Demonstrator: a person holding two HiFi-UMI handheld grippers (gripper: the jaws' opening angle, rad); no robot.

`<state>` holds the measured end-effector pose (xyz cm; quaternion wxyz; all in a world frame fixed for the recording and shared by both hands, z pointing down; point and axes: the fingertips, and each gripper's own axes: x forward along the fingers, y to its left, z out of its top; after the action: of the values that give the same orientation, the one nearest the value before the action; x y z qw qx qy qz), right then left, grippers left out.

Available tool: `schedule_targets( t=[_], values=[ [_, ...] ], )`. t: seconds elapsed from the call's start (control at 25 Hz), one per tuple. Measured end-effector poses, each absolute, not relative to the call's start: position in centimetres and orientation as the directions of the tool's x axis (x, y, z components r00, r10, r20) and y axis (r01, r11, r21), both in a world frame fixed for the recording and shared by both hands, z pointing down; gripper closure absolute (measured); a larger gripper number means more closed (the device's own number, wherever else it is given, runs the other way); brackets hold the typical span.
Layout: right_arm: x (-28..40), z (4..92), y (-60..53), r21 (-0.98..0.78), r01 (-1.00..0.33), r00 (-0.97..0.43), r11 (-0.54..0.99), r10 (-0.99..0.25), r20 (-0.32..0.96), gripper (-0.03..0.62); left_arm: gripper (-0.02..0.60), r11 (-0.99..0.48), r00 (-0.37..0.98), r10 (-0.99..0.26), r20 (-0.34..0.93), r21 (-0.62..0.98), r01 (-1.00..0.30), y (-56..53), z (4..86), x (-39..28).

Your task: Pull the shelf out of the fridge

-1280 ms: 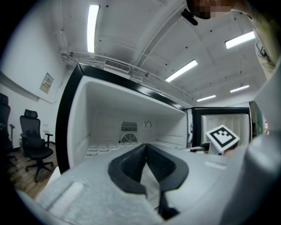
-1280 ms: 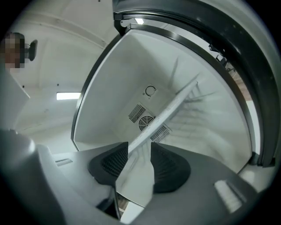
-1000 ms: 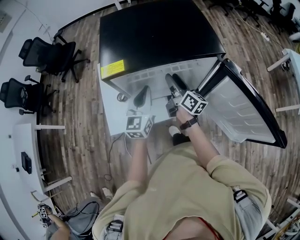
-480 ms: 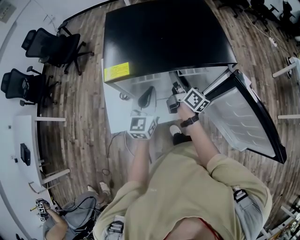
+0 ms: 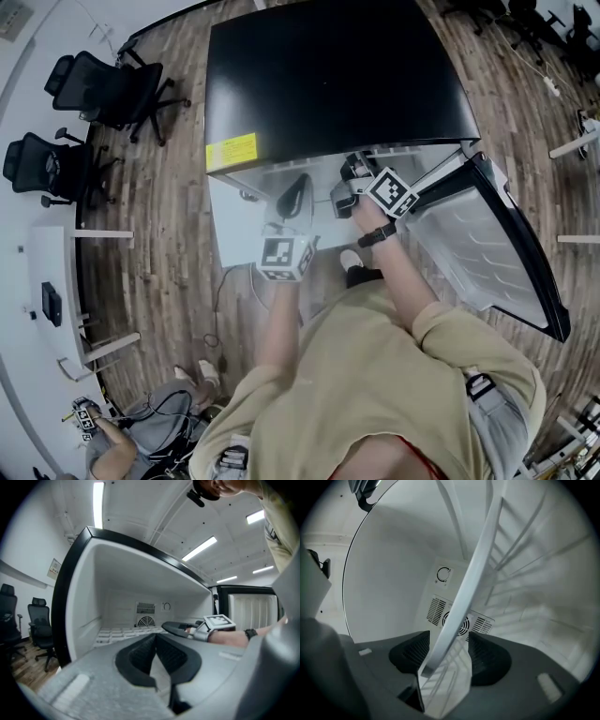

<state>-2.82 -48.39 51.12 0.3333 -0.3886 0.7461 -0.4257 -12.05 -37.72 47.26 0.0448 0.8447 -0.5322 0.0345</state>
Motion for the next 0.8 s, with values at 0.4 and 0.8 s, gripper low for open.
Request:
schedule_targets(
  t=[0.4,0.8],
  values=[
    [-4.1,50.5,-48.7,-0.886,-0.29,-0.526,0.362,-0.833,-0.169,0.487,0.578,-0.424,0.426,-0.9,0.087,0.041,-0.905,-38.1,47.1,-12.1],
    [-4.0,50.5,-48.3,-0.885,-0.309,-0.53,0.348,-0.836,-0.144,0.507,0.578,-0.436,0.438,-0.895,0.082,0.035,-0.899,-37.4,46.7,-11.0]
  ],
)
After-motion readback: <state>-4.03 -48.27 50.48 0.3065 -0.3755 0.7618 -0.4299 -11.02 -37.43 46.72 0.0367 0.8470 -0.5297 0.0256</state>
